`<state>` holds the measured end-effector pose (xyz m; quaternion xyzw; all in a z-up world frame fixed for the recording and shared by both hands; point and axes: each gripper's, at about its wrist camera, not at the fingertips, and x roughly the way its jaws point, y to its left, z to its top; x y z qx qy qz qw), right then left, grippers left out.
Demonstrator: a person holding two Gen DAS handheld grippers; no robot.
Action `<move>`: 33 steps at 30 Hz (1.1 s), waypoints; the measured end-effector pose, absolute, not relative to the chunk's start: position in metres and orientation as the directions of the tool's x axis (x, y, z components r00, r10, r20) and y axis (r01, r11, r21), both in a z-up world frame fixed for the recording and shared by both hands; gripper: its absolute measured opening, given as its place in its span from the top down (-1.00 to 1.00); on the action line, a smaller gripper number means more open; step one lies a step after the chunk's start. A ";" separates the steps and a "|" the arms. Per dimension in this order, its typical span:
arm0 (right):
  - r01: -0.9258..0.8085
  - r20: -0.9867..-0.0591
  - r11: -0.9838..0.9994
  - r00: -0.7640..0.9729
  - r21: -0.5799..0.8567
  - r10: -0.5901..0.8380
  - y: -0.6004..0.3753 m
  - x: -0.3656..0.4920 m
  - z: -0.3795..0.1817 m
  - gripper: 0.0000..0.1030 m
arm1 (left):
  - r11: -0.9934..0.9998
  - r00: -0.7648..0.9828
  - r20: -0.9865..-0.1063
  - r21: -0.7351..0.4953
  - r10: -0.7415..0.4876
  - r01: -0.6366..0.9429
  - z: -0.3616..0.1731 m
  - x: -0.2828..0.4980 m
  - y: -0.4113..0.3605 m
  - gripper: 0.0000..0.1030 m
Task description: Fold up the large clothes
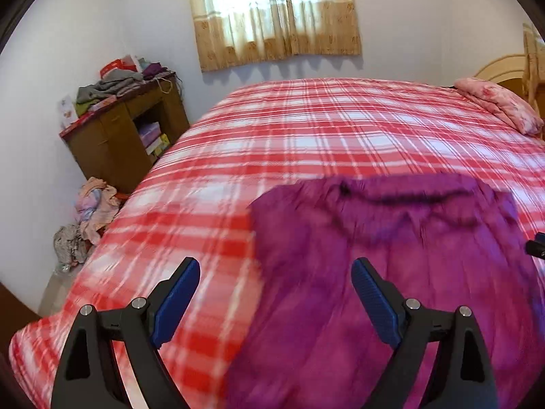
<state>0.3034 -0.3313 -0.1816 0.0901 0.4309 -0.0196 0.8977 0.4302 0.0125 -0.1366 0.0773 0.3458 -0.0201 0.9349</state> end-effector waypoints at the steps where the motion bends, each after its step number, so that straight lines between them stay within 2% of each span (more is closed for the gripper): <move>1: 0.108 -0.779 0.983 0.625 0.150 0.051 -0.333 0.289 -0.180 -0.41 | 0.987 0.762 -0.647 0.133 0.018 0.090 -0.136 0.412 0.023 -0.77; 6: 0.119 -0.775 0.977 0.628 0.178 0.065 -0.345 0.204 -0.170 -0.57 | 0.991 0.742 -0.670 0.110 0.014 0.081 -0.143 0.327 0.075 -0.77; 14: 0.184 -0.789 0.962 0.612 0.200 0.047 -0.332 0.099 -0.190 -0.59 | 0.992 0.672 -0.740 0.095 0.019 0.077 -0.194 0.222 0.111 -0.77; 18: 0.193 -0.804 0.957 0.592 0.215 0.061 -0.317 0.072 -0.207 -0.59 | 0.997 0.626 -0.780 0.042 -0.009 0.066 -0.219 0.197 0.117 -0.77; 22: 0.177 -0.799 0.963 0.598 0.203 0.058 -0.297 0.049 -0.213 -0.59 | 0.996 0.617 -0.787 0.043 -0.011 0.073 -0.232 0.179 0.117 -0.77; 25: 0.150 -0.799 0.968 0.597 0.203 0.075 -0.284 0.043 -0.219 -0.59 | 0.995 0.608 -0.792 0.004 -0.058 0.100 -0.238 0.172 0.113 -0.77; 26: 0.142 -0.802 0.974 0.594 0.175 0.057 -0.278 0.041 -0.221 -0.52 | 0.993 0.606 -0.792 -0.004 -0.074 0.116 -0.240 0.171 0.110 -0.67; 27: 0.138 -0.803 0.978 0.595 0.156 0.044 -0.273 0.039 -0.222 -0.28 | 0.990 0.604 -0.790 -0.022 -0.103 0.141 -0.241 0.168 0.107 -0.27; 28: 0.133 -0.801 0.981 0.598 0.144 0.037 -0.269 0.038 -0.222 0.07 | 0.982 0.598 -0.786 -0.058 -0.156 0.180 -0.240 0.166 0.105 -0.01; 29: 0.122 -0.798 0.980 0.601 0.158 0.054 -0.265 0.036 -0.222 0.36 | 0.978 0.601 -0.780 -0.068 -0.177 0.199 -0.237 0.164 0.102 0.50; 30: 0.106 -0.794 0.976 0.601 0.191 0.090 -0.263 0.036 -0.220 0.78 | 0.974 0.606 -0.773 -0.067 -0.188 0.217 -0.234 0.161 0.098 0.77; 33: 0.090 -0.770 0.971 0.627 0.222 0.118 -0.263 0.032 -0.210 0.81 | 0.966 0.646 -0.736 -0.040 -0.202 0.256 -0.215 0.149 0.092 0.91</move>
